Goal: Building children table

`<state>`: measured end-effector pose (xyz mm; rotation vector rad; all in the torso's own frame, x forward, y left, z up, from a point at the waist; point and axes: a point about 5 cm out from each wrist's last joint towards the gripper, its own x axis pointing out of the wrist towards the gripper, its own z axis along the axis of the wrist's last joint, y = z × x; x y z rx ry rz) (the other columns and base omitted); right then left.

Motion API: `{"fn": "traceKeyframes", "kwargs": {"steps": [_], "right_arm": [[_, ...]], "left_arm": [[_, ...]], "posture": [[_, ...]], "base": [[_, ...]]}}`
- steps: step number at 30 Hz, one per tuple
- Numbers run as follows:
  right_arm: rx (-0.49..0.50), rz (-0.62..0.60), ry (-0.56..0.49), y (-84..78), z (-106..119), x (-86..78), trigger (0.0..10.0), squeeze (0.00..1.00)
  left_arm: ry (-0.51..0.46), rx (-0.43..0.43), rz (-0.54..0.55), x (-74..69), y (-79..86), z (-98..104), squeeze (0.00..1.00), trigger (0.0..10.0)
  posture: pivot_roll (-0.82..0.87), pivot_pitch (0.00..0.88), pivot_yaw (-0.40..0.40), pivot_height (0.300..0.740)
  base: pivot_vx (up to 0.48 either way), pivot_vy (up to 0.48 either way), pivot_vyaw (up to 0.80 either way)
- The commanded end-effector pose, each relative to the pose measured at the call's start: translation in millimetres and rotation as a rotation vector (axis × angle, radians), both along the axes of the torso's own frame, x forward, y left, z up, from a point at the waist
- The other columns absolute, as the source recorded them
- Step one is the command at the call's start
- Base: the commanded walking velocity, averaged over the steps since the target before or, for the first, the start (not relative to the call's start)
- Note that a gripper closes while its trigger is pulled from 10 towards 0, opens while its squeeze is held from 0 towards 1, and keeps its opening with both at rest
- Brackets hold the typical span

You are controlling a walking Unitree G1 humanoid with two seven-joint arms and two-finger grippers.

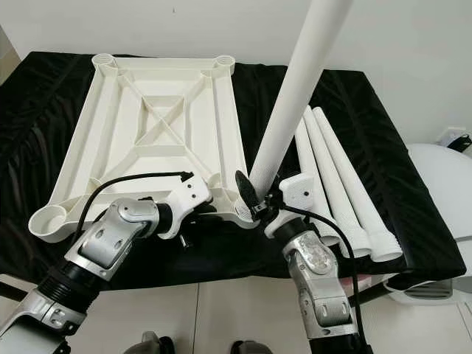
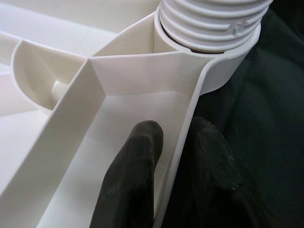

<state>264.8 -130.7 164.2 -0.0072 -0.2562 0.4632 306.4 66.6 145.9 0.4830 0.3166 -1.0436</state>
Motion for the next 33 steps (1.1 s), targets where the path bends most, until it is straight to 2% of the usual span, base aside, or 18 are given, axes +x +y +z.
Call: {"fn": "traceKeyframes", "kwargs": {"steps": [1,33], "right_arm": [[-0.037,-0.029,0.157,-3.9,-31.6,-2.1,10.0,0.00],[-0.007,-0.286,0.164,6.7,-33.4,15.1,10.0,0.00]], "left_arm": [[-0.067,0.052,0.218,14.1,23.7,0.0,0.00,10.0],[-0.077,0.020,0.204,7.1,18.8,11.2,0.00,10.0]], "posture": [[-0.06,0.129,-0.006,0.740],[-0.04,0.133,-0.016,0.740]], "base": [[0.000,0.000,0.00],[0.000,0.000,0.00]]}}
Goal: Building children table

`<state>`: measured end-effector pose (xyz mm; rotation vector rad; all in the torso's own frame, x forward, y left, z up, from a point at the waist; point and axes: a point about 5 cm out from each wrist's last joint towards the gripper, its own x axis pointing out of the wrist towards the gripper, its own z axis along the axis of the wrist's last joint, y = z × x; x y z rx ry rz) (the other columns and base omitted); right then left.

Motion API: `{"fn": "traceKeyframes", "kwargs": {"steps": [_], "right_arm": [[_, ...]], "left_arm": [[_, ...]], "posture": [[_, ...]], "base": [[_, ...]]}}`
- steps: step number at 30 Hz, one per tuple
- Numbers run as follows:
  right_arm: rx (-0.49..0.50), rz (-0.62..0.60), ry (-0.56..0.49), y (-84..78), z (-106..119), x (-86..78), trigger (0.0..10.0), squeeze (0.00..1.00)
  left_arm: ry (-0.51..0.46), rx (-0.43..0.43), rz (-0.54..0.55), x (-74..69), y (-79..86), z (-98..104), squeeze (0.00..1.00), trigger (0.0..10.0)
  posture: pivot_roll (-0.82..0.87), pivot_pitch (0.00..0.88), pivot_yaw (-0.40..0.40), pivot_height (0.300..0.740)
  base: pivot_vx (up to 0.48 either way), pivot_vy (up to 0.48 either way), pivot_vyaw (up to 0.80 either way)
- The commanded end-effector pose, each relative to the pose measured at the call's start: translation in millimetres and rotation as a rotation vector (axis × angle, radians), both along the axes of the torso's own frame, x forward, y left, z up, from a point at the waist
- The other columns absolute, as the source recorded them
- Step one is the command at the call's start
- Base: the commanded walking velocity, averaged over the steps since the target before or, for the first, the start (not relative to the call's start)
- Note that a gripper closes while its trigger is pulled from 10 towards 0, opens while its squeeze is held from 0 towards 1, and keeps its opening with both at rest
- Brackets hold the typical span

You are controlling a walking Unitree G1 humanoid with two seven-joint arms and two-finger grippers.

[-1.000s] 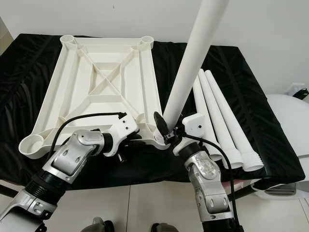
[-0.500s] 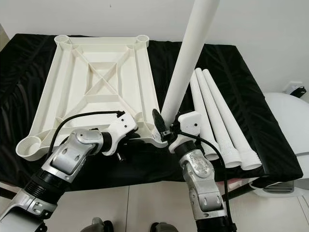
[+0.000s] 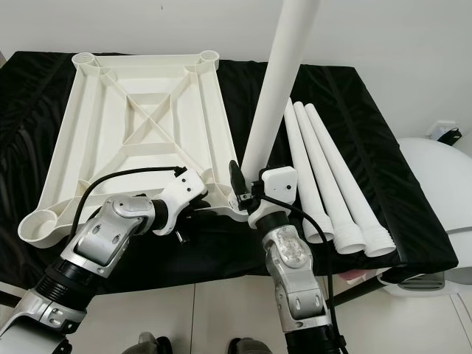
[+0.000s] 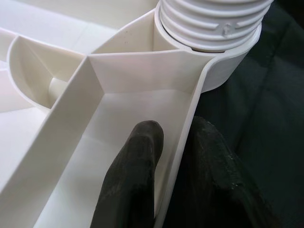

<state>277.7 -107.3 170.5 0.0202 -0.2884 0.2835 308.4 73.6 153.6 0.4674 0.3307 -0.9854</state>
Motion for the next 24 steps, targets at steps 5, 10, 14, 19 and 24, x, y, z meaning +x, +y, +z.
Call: {"fn": "traceKeyframes", "kwargs": {"steps": [5,10,14,19,24], "right_arm": [[-0.032,-0.157,0.195,-15.8,-40.1,4.8,10.0,0.00],[-0.034,-0.176,0.185,-12.4,-39.4,5.5,10.0,0.00],[-0.039,-0.175,0.178,-9.6,-39.9,4.7,10.0,0.00],[-0.056,-0.139,0.164,-7.2,-40.5,1.9,10.0,0.00],[-0.064,-0.077,0.147,-9.7,-43.7,-3.7,10.0,0.00]], "left_arm": [[-0.081,0.018,0.145,4.3,11.4,5.6,0.00,10.0],[-0.084,0.014,0.149,3.5,11.0,7.2,0.00,10.0],[-0.085,0.012,0.155,3.6,11.9,8.2,0.00,10.0],[-0.088,0.011,0.161,3.6,12.7,9.1,0.00,10.0],[-0.091,0.009,0.170,4.2,13.5,10.1,0.00,10.0]], "posture": [[-0.04,0.135,-0.020,0.740],[-0.03,0.138,-0.024,0.740],[-0.03,0.139,-0.025,0.740],[-0.03,0.140,-0.028,0.740],[-0.04,0.141,-0.030,0.740]], "base": [[0.000,0.000,0.00],[0.000,0.000,0.00],[0.000,0.000,0.00],[0.000,0.000,0.00],[0.000,0.000,0.00]]}}
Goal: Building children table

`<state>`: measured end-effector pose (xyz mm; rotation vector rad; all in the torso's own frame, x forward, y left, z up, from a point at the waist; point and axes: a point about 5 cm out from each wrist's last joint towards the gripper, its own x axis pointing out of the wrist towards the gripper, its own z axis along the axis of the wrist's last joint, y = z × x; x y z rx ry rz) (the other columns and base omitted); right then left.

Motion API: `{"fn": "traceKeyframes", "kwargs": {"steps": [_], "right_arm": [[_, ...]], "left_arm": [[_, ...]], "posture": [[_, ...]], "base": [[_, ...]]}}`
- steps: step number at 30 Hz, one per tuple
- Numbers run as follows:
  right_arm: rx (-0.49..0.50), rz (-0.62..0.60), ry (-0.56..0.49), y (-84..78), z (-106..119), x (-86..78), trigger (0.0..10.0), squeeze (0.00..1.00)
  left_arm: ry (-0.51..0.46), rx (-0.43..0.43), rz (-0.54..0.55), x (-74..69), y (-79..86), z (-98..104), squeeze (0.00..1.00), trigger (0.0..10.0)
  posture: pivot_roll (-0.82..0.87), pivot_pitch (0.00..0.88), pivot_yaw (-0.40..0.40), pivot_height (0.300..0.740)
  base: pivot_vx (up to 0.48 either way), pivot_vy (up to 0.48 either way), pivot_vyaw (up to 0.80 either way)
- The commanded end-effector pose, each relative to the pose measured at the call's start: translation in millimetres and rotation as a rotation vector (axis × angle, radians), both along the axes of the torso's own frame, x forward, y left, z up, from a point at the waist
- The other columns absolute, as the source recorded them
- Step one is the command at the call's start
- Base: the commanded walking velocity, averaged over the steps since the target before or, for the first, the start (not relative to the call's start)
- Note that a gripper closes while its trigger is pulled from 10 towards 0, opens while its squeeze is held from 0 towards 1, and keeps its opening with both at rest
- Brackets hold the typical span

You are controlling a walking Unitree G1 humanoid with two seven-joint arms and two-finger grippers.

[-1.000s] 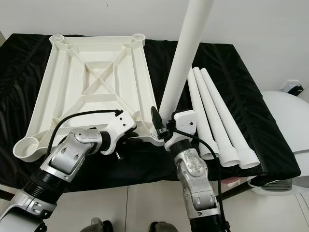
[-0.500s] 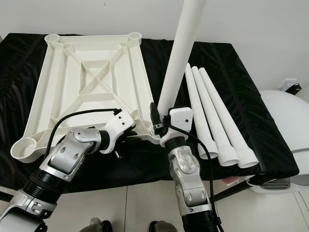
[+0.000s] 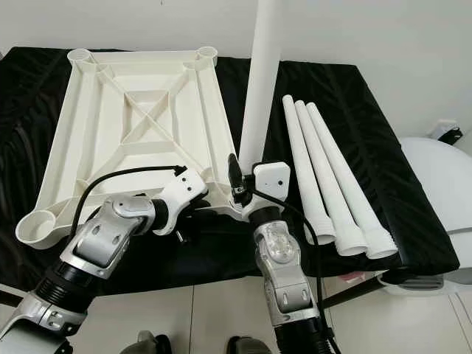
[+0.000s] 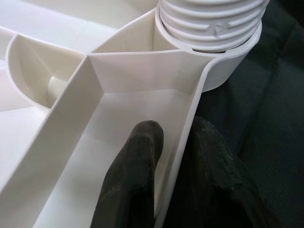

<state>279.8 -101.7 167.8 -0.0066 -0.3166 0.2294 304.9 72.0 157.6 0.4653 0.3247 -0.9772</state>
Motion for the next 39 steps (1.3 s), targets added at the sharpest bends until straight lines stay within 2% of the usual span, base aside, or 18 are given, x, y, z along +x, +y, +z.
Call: {"fn": "traceKeyframes", "kwargs": {"steps": [1,14,22,32,39], "right_arm": [[-0.044,-0.022,0.178,-15.3,-41.0,-5.7,10.0,0.00],[-0.072,0.117,0.186,-32.2,-56.6,-17.3,10.0,0.00],[-0.165,0.184,0.212,-40.5,-69.0,-21.5,10.0,0.00],[-0.159,0.182,0.218,-38.5,-70.9,-21.7,10.0,0.00],[-0.130,0.113,0.195,-32.0,-67.7,-20.6,10.0,0.00]], "left_arm": [[-0.084,0.013,0.163,7.7,15.2,6.1,0.00,10.0],[-0.090,0.006,0.164,7.6,14.1,8.5,0.00,10.0],[-0.093,0.007,0.168,7.9,15.5,10.3,0.00,10.0],[-0.099,0.003,0.174,8.0,15.6,12.3,0.00,10.0],[-0.104,-0.016,0.201,10.2,16.2,17.1,0.00,10.0]], "posture": [[-0.04,0.141,-0.030,0.740],[-0.04,0.138,-0.030,0.740],[-0.04,0.135,-0.027,0.740],[-0.03,0.131,-0.033,0.740],[-0.03,0.140,-0.026,0.740]], "base": [[0.000,0.000,0.00],[0.000,0.000,0.00],[0.000,0.000,0.00],[0.000,0.000,0.00],[0.000,0.000,0.00]]}}
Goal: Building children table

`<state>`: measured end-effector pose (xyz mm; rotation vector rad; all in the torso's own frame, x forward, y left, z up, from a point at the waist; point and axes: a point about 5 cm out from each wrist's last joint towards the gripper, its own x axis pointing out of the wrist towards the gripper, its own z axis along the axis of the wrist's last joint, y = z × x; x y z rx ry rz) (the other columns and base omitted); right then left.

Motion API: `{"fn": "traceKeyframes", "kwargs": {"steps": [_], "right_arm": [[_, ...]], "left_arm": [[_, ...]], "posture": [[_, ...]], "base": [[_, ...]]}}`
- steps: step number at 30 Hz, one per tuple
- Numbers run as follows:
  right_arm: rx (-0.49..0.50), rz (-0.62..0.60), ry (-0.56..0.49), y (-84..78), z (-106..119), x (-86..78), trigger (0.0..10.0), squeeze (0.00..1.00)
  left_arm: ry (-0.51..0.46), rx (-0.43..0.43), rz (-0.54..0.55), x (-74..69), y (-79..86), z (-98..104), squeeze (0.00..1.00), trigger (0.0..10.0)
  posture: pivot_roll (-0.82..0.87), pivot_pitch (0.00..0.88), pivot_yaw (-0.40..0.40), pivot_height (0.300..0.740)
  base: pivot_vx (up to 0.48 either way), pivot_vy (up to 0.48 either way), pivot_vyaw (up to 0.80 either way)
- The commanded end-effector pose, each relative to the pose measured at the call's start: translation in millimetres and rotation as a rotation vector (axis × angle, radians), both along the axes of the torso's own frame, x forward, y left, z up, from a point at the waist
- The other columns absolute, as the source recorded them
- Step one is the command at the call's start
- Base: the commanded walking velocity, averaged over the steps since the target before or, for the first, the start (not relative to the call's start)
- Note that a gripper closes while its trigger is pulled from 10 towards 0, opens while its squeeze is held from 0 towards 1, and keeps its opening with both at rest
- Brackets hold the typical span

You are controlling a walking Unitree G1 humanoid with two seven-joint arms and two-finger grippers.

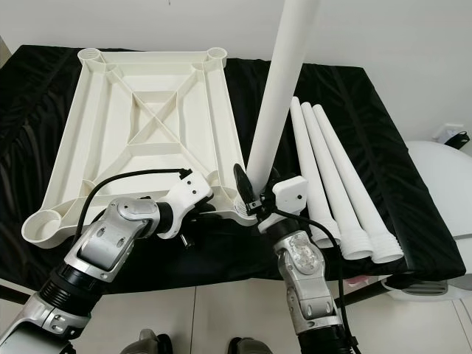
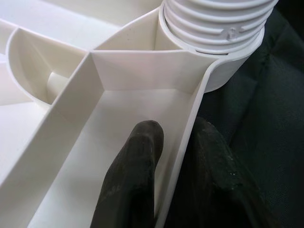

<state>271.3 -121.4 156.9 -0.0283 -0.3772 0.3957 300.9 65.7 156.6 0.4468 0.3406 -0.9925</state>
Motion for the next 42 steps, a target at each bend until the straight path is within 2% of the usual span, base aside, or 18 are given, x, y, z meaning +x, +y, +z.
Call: {"fn": "traceKeyframes", "kwargs": {"steps": [1,18,42], "right_arm": [[-0.109,-0.055,0.250,-12.3,-56.8,-12.1,10.0,0.00],[-0.062,-0.131,0.193,-10.1,-50.1,-13.3,10.0,0.00],[-0.040,-0.188,0.180,0.2,-49.2,-9.8,10.0,0.00]], "left_arm": [[-0.127,-0.004,0.209,14.2,22.5,18.1,0.00,10.0],[-0.102,-0.101,0.335,23.5,21.8,29.3,0.00,10.0],[-0.089,-0.144,0.422,31.7,19.6,34.4,0.00,10.0]], "posture": [[-0.03,0.140,-0.026,0.740],[-0.03,0.156,-0.011,0.740],[-0.03,0.161,-0.018,0.740]], "base": [[0.000,0.000,0.00],[0.000,0.000,0.00],[0.000,0.000,0.00]]}}
